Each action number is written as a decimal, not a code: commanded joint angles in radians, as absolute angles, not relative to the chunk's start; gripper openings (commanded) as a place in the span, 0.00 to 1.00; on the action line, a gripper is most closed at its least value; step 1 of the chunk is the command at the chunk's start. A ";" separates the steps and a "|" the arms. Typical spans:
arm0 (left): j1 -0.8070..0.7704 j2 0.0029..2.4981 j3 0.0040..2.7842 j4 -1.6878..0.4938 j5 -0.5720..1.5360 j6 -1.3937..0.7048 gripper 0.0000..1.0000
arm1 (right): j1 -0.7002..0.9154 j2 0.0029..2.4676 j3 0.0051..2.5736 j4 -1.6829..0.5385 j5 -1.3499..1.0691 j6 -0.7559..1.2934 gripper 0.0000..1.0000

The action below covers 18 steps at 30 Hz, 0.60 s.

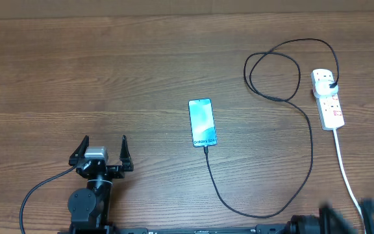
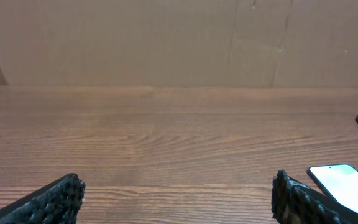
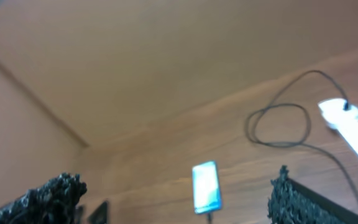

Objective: Plug charger to phone and switch on socket

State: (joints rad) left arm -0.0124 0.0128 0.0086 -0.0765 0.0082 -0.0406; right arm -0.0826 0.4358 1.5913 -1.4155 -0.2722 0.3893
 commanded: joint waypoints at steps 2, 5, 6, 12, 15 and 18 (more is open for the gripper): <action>-0.006 0.004 0.005 -0.077 0.019 -0.014 1.00 | -0.075 0.432 1.385 -1.291 -0.199 0.385 1.00; -0.006 0.004 0.005 -0.078 0.019 -0.014 0.99 | -0.075 0.431 1.234 -1.181 -0.199 0.392 1.00; -0.006 0.004 0.005 -0.077 0.019 -0.014 0.99 | -0.075 0.429 1.180 -1.140 -0.200 0.393 1.00; -0.006 0.004 0.005 -0.078 0.019 -0.014 0.99 | -0.075 0.320 0.875 -0.865 -0.202 0.395 1.00; -0.006 0.004 0.005 -0.077 0.019 -0.014 1.00 | -0.075 0.215 0.736 -0.743 -0.187 0.395 1.00; -0.006 0.004 0.005 -0.078 0.019 -0.014 0.99 | -0.075 0.124 0.614 -0.624 -0.183 0.395 1.00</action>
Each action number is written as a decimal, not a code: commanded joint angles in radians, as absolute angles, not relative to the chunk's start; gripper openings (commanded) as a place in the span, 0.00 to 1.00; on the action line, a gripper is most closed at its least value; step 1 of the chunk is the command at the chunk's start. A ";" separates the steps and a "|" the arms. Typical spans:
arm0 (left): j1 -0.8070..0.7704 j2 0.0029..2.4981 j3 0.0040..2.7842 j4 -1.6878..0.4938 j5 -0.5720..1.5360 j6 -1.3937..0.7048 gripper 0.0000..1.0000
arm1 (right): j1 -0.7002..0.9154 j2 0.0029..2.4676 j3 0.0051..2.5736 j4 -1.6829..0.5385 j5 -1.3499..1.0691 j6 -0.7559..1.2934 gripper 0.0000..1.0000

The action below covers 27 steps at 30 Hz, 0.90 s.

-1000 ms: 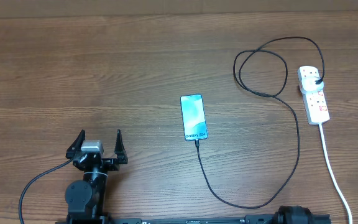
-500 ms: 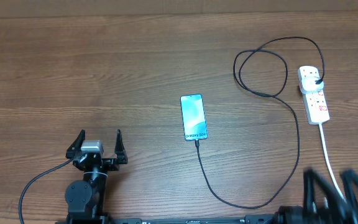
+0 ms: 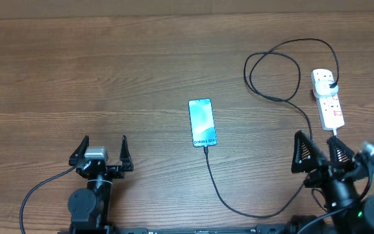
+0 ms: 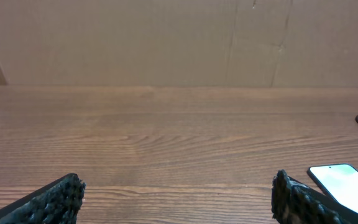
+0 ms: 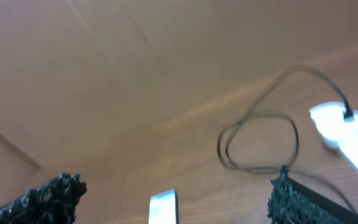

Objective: Plug charger to phone and switch on socket

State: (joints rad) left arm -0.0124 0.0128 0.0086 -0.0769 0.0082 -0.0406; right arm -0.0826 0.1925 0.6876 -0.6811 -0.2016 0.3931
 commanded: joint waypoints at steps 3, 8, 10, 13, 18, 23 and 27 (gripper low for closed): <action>-0.006 0.004 0.005 -0.078 0.019 -0.014 0.99 | -0.075 0.046 0.484 -0.479 -0.183 0.395 1.00; -0.006 0.004 0.005 -0.078 0.019 -0.014 1.00 | -0.075 0.004 0.302 -0.253 -0.184 0.395 1.00; -0.006 0.004 0.005 -0.078 0.019 -0.014 0.99 | -0.075 0.004 0.247 -0.187 -0.183 0.395 1.00; -0.006 0.004 0.005 -0.078 0.019 -0.014 1.00 | -0.075 0.004 0.168 -0.084 -0.179 0.395 1.00; -0.006 0.004 0.005 -0.078 0.019 -0.014 1.00 | -0.075 0.004 0.096 -0.031 -0.164 0.395 1.00; -0.006 0.004 0.005 -0.078 0.019 -0.014 0.99 | -0.075 0.004 0.054 -0.031 -0.132 0.395 1.00; -0.006 0.004 0.005 -0.078 0.019 -0.014 1.00 | -0.074 0.004 0.028 -0.031 -0.104 0.395 1.00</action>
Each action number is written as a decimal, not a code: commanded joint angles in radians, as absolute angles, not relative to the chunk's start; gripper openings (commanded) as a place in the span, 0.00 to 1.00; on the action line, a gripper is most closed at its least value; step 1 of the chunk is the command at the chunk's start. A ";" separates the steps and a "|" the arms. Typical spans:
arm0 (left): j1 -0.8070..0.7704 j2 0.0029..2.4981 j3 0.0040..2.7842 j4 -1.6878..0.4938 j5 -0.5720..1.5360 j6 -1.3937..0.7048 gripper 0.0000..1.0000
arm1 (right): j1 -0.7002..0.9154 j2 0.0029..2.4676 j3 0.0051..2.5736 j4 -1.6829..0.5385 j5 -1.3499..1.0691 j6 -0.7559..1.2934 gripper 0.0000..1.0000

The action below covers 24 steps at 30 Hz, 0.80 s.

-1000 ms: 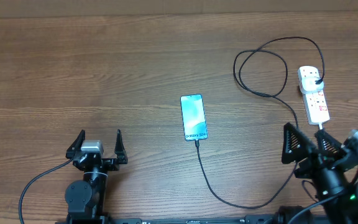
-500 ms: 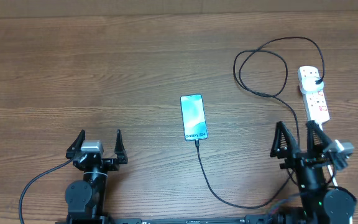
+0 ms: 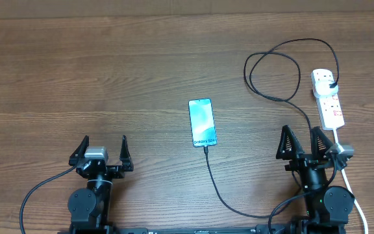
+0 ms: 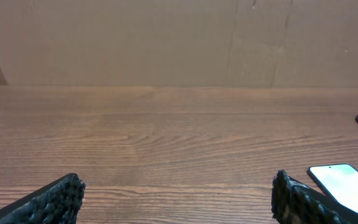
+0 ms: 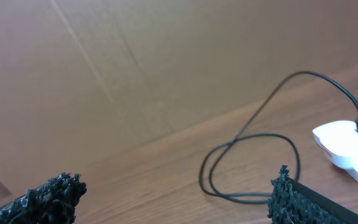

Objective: Plug charger to phone and switch on socket

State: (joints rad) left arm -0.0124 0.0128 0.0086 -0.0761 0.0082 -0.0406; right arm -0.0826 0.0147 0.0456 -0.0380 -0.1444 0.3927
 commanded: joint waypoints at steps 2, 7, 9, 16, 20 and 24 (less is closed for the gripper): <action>-0.006 0.004 0.005 -0.078 0.019 -0.014 1.00 | -0.074 0.004 0.015 -0.030 -0.093 0.395 1.00; -0.006 0.004 0.005 -0.077 0.019 -0.014 1.00 | -0.074 0.003 0.007 -0.050 -0.086 0.395 1.00; -0.006 0.004 0.005 -0.078 0.019 -0.014 1.00 | -0.074 0.003 0.007 -0.055 -0.086 0.395 1.00; -0.006 0.004 0.005 -0.077 0.019 -0.014 1.00 | -0.074 0.003 0.007 -0.077 -0.067 0.394 1.00; -0.006 0.004 0.005 -0.077 0.019 -0.014 0.99 | -0.074 0.003 0.007 -0.078 -0.064 0.389 1.00; -0.006 0.004 0.005 -0.078 0.019 -0.014 0.99 | -0.074 0.003 0.007 -0.079 -0.068 0.268 1.00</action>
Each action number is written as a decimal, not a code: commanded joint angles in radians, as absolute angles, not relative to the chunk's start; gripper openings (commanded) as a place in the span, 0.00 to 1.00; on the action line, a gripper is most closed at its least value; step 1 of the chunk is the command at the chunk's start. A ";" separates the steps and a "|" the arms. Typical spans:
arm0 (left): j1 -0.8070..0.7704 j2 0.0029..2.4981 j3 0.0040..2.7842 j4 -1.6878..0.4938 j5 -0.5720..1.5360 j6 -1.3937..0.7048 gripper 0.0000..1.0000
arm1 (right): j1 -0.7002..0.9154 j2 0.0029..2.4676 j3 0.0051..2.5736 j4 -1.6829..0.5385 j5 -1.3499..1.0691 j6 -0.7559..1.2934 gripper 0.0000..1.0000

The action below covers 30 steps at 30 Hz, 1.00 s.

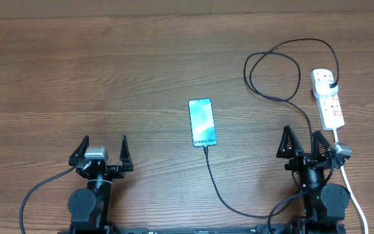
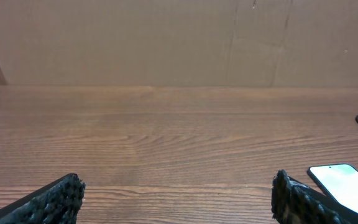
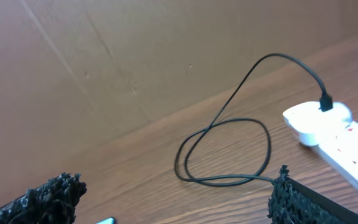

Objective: Plug charger to phone and switch on socket

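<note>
A phone (image 1: 202,122) with a lit screen lies face up mid-table, and the black charger cable (image 1: 239,203) runs from its near end in a loop to the white socket strip (image 1: 328,99) at the right. Its plug sits in the strip's far end (image 3: 325,102). My left gripper (image 1: 102,145) rests open at the front left, with the phone's corner (image 2: 347,186) showing beside its right finger. My right gripper (image 1: 301,140) stands open at the front right, just short of the strip, empty.
The strip's white lead (image 1: 346,179) runs down the right side past my right arm. A cardboard wall (image 2: 179,40) backs the wooden table (image 1: 109,71). The cable's loop (image 3: 225,152) lies on the wood ahead of the right gripper.
My right gripper has turned slightly, so its view now takes in more of the socket strip and the cable loop. The left arm, phone and cable are unmoved.
My right arm was low at the front edge, blurred, with the phone plugged in. It then stood open near the strip's near end at the right. After that it sat further in at the front right, where it stays now. The left gripper stayed open throughout.
</note>
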State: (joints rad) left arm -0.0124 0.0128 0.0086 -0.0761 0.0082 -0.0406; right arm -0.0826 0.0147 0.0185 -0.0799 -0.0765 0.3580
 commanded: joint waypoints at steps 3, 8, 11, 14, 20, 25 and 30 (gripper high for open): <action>-0.006 0.004 0.005 -0.078 0.019 -0.014 0.99 | -0.074 0.003 0.007 -0.079 -0.071 0.165 1.00; -0.006 0.004 0.005 -0.078 0.019 -0.014 0.99 | -0.074 0.003 0.007 -0.080 -0.067 0.036 1.00; -0.006 0.004 0.005 -0.078 0.019 -0.014 1.00 | -0.074 0.003 0.007 -0.080 -0.054 0.017 1.00; -0.006 0.004 0.005 -0.077 0.019 -0.014 1.00 | -0.074 0.003 0.007 -0.083 -0.023 0.017 1.00; -0.006 0.004 0.005 -0.077 0.019 -0.014 1.00 | -0.074 0.003 0.007 -0.081 0.017 0.017 1.00; -0.006 0.004 0.005 -0.078 0.019 -0.014 1.00 | -0.074 0.003 0.007 -0.082 0.008 -0.020 1.00; -0.006 0.004 0.005 -0.078 0.019 -0.014 0.99 | -0.073 0.003 0.007 -0.080 -0.042 -0.141 1.00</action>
